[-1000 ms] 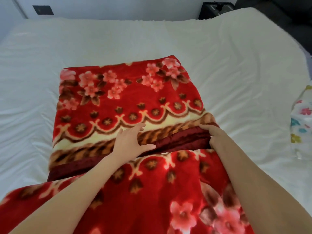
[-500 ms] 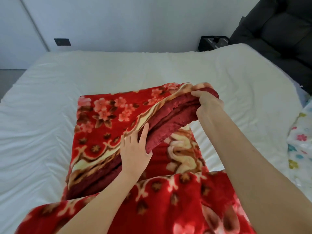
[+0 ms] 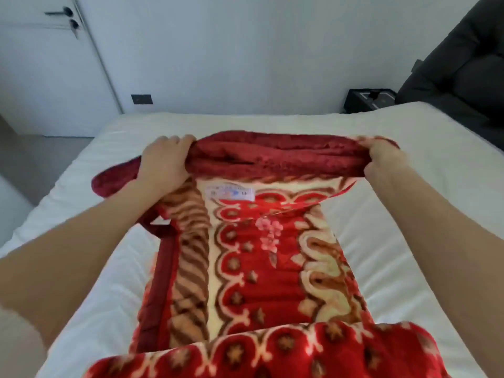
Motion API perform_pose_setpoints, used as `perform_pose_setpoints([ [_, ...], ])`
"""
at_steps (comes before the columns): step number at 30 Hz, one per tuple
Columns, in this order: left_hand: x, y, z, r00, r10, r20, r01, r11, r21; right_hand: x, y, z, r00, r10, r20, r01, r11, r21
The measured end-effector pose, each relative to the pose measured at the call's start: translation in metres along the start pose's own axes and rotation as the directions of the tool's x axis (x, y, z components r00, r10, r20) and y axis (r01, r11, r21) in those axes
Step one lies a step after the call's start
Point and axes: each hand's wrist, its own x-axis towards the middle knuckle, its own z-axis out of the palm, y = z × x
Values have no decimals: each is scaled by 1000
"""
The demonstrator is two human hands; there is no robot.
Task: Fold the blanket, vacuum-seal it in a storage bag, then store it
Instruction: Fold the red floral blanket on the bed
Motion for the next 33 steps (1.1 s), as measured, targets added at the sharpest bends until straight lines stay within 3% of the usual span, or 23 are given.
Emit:
perform_pose_setpoints([
  [2, 32, -15, -38, 977, 71, -203, -59, 996, 63, -3, -30, 15, 994, -107, 11, 106, 992, 73],
  [4, 24, -22, -45, 929, 250, -271, -231, 968, 100, -19, -23, 5, 989, -144, 24, 140, 984, 113],
  [6, -8, -26, -16, 901, 394, -179, -379, 918, 115, -29, 19, -23, 995, -85, -47, 86, 996, 20],
  [8, -55, -23, 32, 905, 425, 23, -425, 900, 92, -34, 73, -54, 988, -13, -151, -6, 992, -127],
  [11, -131, 1, 100, 862, 335, 382, -369, 929, 19, -41, 153, -96, 963, 96, -252, -165, 949, -270],
  [14, -198, 29, 151, 774, 176, 608, -214, 977, -10, -47, 204, -126, 952, 129, -277, -222, 914, -338],
  [15, -213, 36, 161, 747, 132, 652, -178, 984, 4, -46, 210, -133, 954, 113, -277, -212, 908, -360],
  [17, -222, 43, 167, 759, 101, 644, -155, 988, 28, -39, 212, -136, 965, 53, -255, -156, 903, -400],
  [21, -216, 40, 169, 797, 166, 581, -203, 979, -1, -15, 200, -131, 967, -84, -239, -38, 885, -464],
  [24, -221, 45, 172, 766, 178, 617, -194, 980, -41, -5, 217, -146, 956, -61, -287, -119, 813, -569],
  [26, -222, 47, 175, 763, 194, 616, -178, 980, -88, -5, 228, -156, 954, -45, -297, -165, 748, -643],
  [28, -221, 40, 173, 780, 217, 587, -117, 972, -205, -9, 226, -159, 964, -54, -261, -173, 618, -767],
  [30, -224, 27, 161, 840, 172, 515, 14, 941, -338, -16, 213, -163, 984, -76, -161, -118, 395, -911],
  [33, -246, -1, 124, 894, -90, 440, 273, 886, -374, -36, 183, -187, 1000, -3, 20, 21, 27, -999],
])
